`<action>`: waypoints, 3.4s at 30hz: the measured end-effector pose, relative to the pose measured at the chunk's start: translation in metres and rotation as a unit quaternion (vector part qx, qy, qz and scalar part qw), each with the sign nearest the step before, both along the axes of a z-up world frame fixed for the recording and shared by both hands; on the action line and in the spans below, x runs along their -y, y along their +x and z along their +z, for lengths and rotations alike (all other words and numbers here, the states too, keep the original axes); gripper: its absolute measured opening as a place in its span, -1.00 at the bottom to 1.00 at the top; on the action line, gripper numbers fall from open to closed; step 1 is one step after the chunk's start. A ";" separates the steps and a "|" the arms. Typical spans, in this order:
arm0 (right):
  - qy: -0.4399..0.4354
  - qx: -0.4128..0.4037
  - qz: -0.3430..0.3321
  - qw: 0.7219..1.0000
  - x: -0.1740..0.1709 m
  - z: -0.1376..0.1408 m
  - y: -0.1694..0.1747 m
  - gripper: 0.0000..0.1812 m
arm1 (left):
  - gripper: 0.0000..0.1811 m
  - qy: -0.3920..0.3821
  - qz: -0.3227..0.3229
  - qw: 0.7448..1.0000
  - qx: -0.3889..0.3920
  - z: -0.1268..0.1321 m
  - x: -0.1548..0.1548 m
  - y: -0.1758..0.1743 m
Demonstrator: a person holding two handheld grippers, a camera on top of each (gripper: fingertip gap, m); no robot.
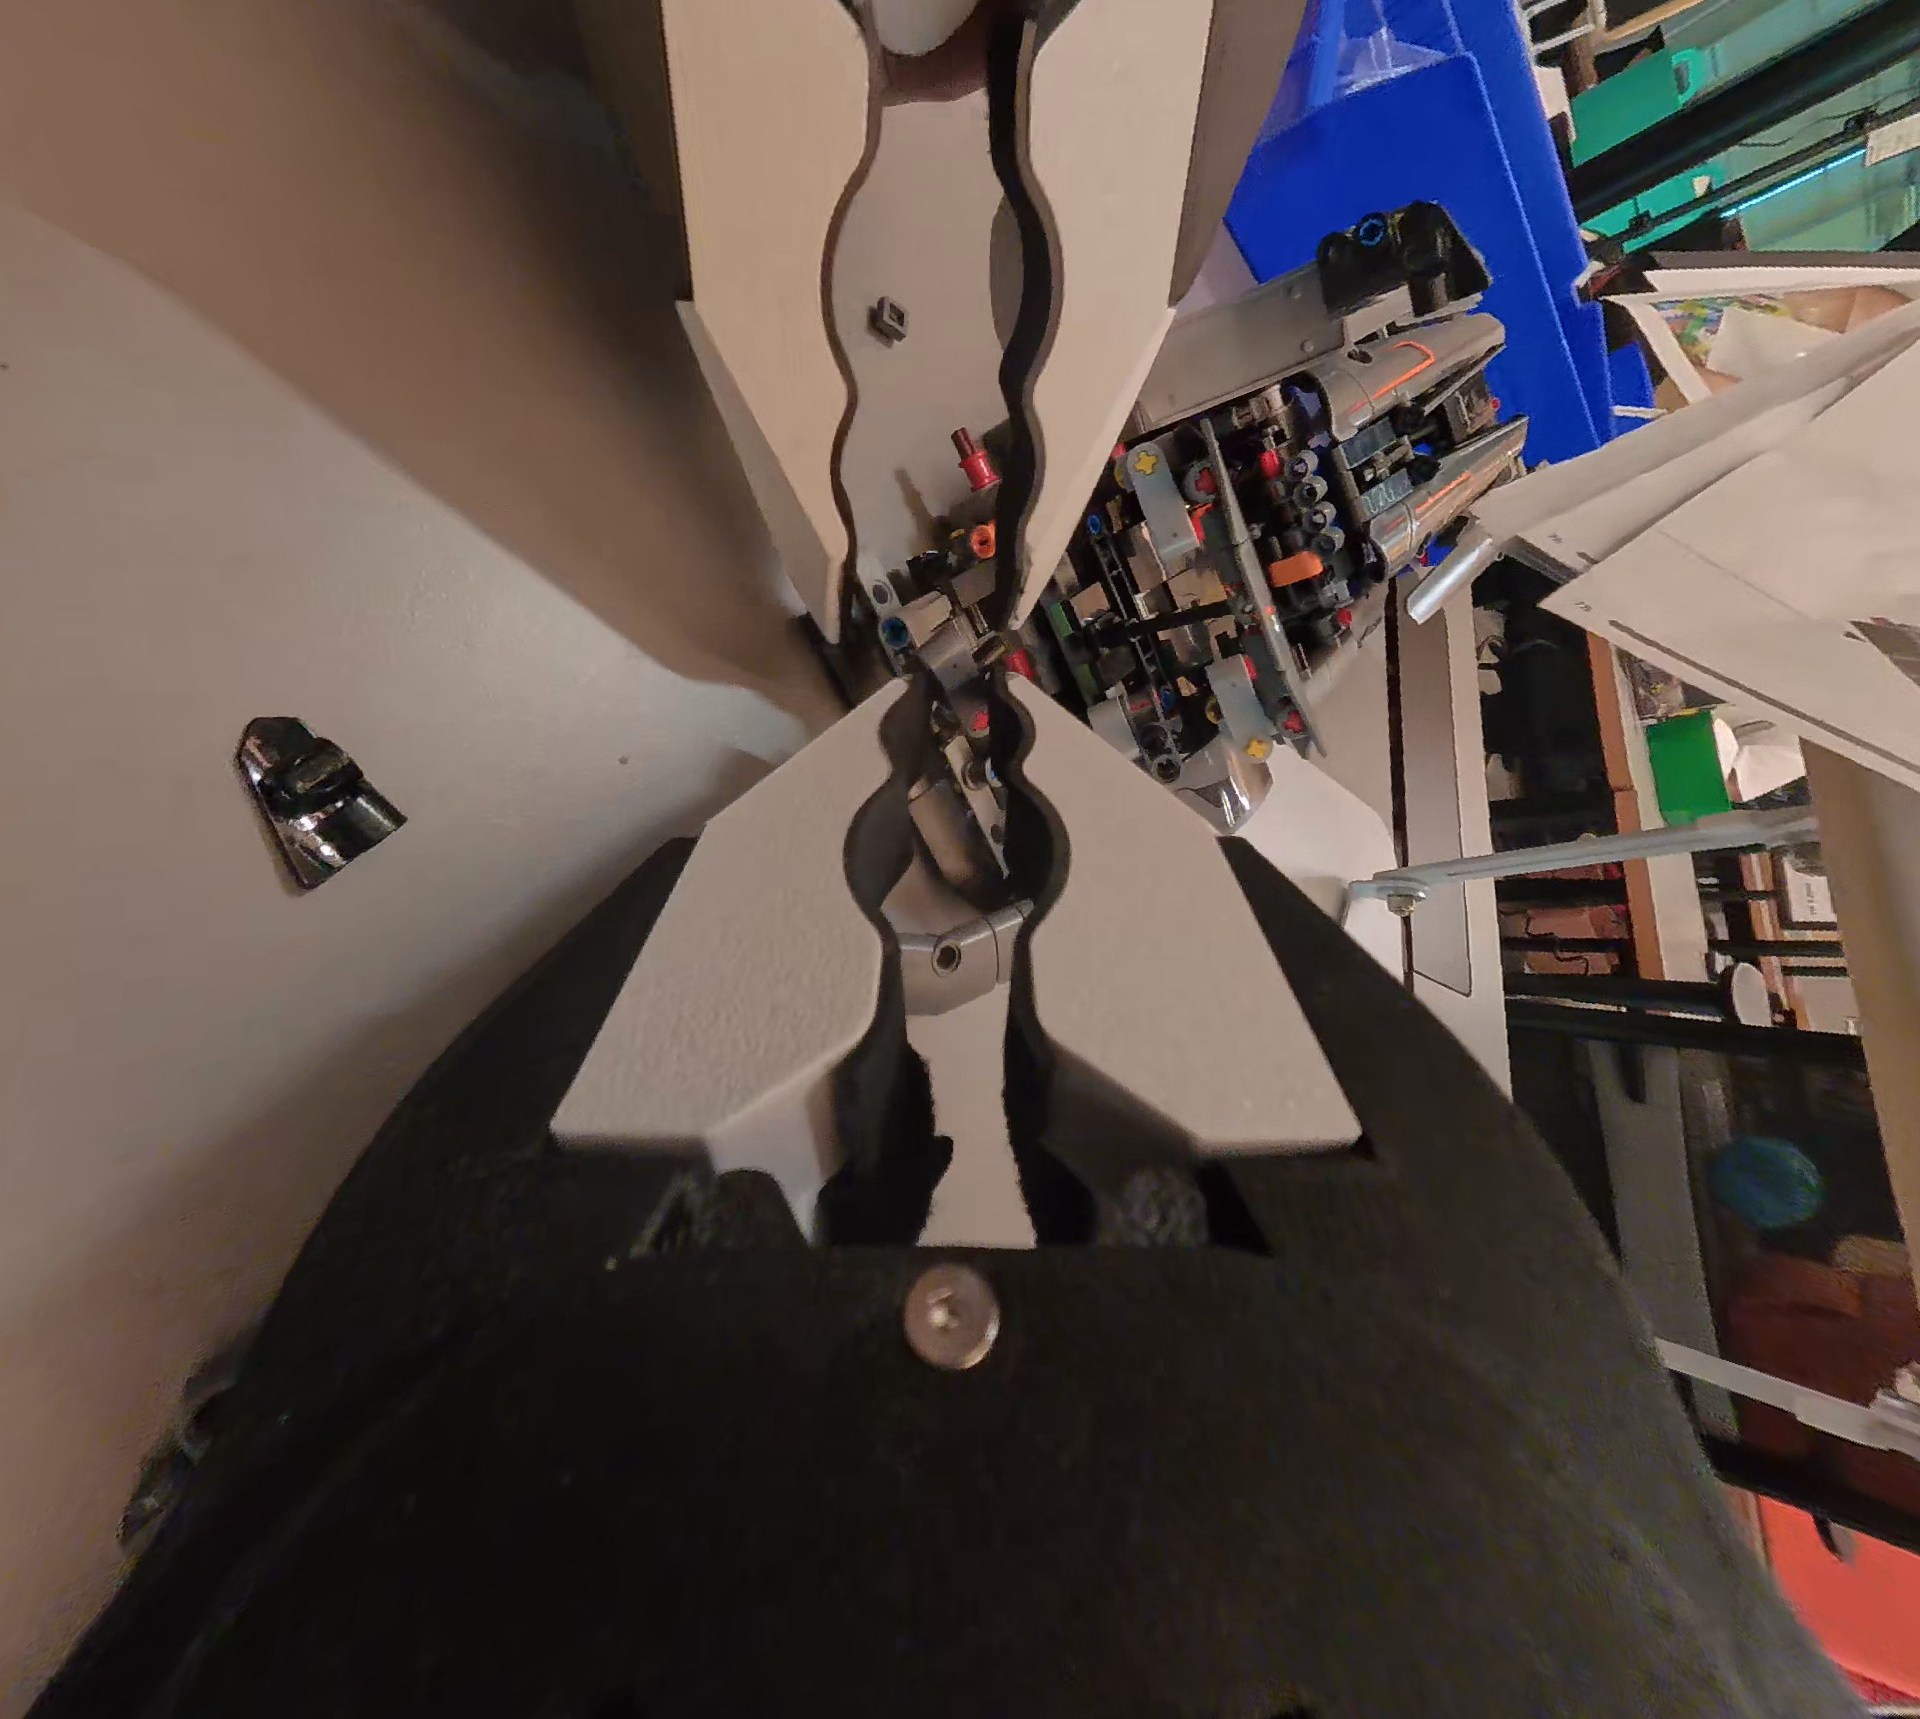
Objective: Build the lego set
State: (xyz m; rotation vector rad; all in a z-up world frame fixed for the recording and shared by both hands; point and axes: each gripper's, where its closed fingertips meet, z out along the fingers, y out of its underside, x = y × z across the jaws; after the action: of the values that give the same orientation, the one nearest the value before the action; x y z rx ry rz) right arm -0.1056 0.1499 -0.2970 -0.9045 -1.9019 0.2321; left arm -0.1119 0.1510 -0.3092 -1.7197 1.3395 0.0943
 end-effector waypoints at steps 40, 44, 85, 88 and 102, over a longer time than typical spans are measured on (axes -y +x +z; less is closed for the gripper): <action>-0.085 -0.011 -0.021 0.996 -0.010 0.003 0.002 -0.91 | -0.93 -0.097 0.078 0.980 0.154 0.002 -0.014 -0.017; -0.085 -0.009 -0.021 0.996 -0.009 0.002 0.002 -0.91 | -0.92 -0.085 0.076 0.984 0.135 0.001 -0.014 -0.015; -0.307 -0.064 0.042 0.949 0.010 0.039 0.003 -0.91 | -0.74 0.015 0.063 0.996 0.053 0.023 -0.011 -0.016; -0.321 -0.075 0.056 0.942 0.012 0.046 0.004 -0.91 | -0.77 0.031 0.036 0.997 0.061 0.032 -0.004 -0.006; -0.290 -0.082 0.056 0.952 0.016 0.049 0.001 -0.91 | -1.00 0.020 -0.009 0.994 0.106 0.040 0.008 0.015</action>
State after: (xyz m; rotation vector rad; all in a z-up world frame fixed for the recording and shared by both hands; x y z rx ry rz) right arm -0.1042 0.1341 -0.2478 -1.1149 -1.7520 0.9430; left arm -0.0965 0.1431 -0.2688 -1.6343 1.1882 -0.0707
